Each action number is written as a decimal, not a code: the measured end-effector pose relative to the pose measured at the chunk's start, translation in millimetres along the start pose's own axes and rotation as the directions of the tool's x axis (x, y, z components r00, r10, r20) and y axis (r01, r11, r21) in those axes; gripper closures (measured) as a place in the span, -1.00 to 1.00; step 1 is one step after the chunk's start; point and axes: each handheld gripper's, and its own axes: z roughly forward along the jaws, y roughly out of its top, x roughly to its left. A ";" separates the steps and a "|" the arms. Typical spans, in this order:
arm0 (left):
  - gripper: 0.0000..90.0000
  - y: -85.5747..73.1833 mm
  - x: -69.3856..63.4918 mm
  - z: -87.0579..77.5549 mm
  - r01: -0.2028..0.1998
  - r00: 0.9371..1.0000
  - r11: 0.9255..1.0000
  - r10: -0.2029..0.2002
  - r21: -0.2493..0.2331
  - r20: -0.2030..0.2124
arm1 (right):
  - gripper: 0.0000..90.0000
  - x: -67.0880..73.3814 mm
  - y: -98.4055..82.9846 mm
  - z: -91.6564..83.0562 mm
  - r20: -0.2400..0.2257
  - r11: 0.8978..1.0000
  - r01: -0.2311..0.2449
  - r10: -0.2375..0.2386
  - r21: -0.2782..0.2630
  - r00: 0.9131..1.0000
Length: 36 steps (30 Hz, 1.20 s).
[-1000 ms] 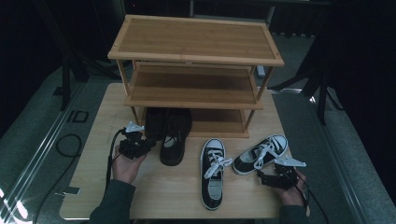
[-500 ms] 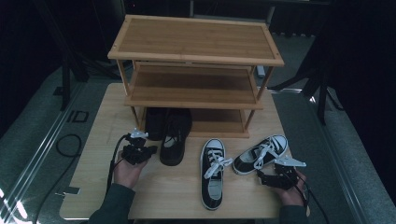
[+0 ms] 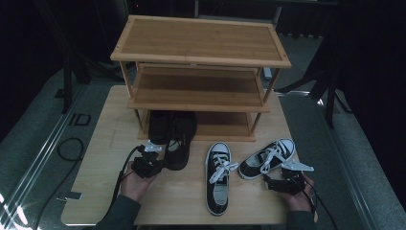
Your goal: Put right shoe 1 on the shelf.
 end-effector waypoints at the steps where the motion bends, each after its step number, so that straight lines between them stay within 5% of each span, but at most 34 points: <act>1: 0.98 0.4 -1.1 0.9 -0.003 1.000 1.000 0.003 0.000 -0.003 | -0.71 0.0 0.0 0.0 0.000 1.000 0.000 0.000 0.000 1.000; 16: 0.95 13.1 -14.7 13.8 -0.011 1.000 1.000 0.011 -0.014 -0.009 | -0.71 0.0 0.0 0.0 0.000 1.000 0.000 0.000 0.000 1.000; 29: 0.96 16.0 -34.0 24.7 -0.082 0.996 0.997 0.082 0.010 0.017 | -0.71 0.0 0.0 0.0 0.000 1.000 0.000 0.000 0.000 1.000; 32: 0.96 22.0 -36.9 26.1 -0.112 0.993 0.994 0.112 -0.001 -0.021 | -0.71 0.0 0.0 0.0 0.000 1.000 0.000 0.000 0.000 1.000; 36: 0.95 33.0 -33.7 25.0 -0.103 0.994 0.994 0.102 -0.027 -0.033 | -0.71 0.0 0.0 0.0 0.000 1.000 0.001 -0.001 0.000 1.000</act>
